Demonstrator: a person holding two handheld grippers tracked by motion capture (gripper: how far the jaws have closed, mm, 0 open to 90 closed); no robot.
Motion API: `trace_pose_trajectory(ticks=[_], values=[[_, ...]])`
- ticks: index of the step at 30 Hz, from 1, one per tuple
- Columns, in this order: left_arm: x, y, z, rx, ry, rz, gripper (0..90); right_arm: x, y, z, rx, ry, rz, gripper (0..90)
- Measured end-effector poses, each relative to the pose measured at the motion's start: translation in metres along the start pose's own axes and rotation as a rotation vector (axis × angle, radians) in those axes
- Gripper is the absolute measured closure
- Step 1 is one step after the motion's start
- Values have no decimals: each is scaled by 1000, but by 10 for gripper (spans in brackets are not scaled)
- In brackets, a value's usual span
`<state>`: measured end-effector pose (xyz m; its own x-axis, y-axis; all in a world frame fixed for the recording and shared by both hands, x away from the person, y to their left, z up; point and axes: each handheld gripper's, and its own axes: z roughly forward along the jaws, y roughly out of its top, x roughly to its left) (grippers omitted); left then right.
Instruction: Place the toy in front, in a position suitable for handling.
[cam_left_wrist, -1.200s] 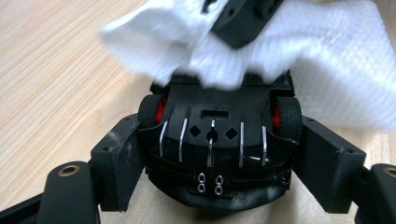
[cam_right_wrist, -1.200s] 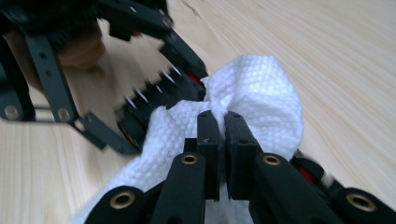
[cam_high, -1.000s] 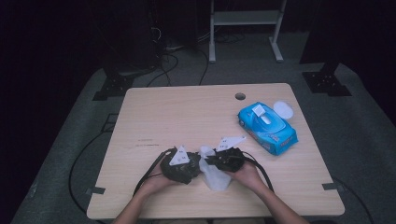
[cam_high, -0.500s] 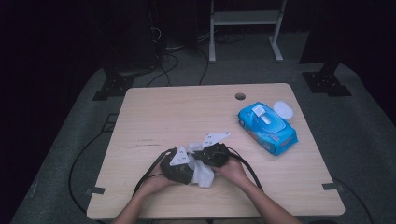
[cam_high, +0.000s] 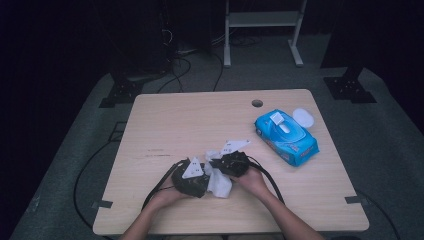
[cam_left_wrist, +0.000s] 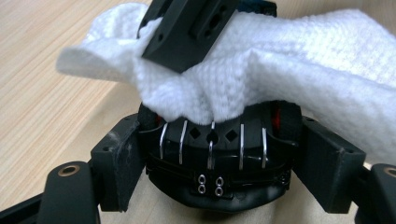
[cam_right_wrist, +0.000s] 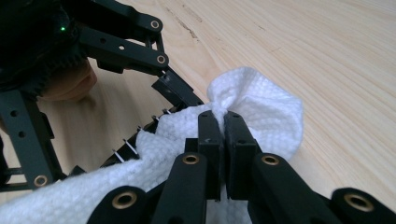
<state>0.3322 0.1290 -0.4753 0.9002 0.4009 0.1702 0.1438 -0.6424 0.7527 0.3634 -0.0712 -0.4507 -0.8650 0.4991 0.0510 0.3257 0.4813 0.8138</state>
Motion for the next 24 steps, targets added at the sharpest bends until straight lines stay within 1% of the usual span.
trace_pose_trajectory(ticks=[2, 6, 8, 10, 12, 17, 23, 24], values=[[0, 0, 0, -2, -1, -3, 231, -3, -1, 0, 7, -10, 8, 865], [0, 0, 0, -2, -1, -1, 231, -13, -7, -9, 30, -56, 5, 865], [0, 0, 0, -3, -1, -2, 231, -19, -12, -15, 35, -69, 22, 865], [0, 0, 0, -2, -2, -2, 231, -24, -17, -21, 38, -81, 26, 865], [1, 0, 0, -3, -3, -1, 231, -27, -23, -27, 38, -86, 43, 865], [1, -1, 0, -2, -7, -8, 231, -27, -33, -39, 39, -93, 48, 865], [2, -1, 0, -3, -10, -6, 231, -22, -43, -50, 45, -94, 42, 865], [2, -1, 0, -4, -11, -10, 230, -20, -43, -51, 47, -87, 45, 865]])
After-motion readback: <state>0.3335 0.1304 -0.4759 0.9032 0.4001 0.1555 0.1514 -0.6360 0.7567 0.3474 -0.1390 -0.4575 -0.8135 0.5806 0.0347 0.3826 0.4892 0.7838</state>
